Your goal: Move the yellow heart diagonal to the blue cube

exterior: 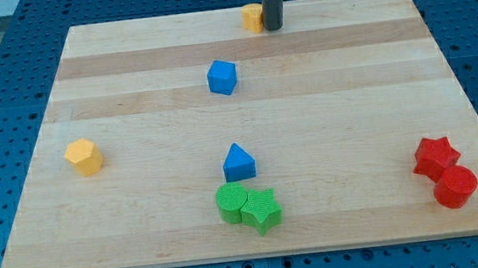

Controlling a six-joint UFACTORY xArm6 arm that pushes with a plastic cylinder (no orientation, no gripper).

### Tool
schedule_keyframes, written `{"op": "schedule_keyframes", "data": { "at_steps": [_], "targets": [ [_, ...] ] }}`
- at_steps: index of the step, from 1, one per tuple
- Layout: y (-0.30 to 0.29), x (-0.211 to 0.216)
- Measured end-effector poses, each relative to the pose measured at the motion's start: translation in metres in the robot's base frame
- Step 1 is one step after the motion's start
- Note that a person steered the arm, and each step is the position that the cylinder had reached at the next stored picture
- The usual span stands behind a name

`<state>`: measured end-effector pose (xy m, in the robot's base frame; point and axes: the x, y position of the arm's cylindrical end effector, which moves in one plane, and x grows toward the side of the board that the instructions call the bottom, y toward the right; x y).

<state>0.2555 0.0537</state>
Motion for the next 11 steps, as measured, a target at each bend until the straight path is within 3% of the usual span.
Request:
{"op": "schedule_keyframes", "data": {
  "at_steps": [7, 11],
  "targets": [
    [-0.084, -0.005],
    [-0.048, -0.027]
  ]
}}
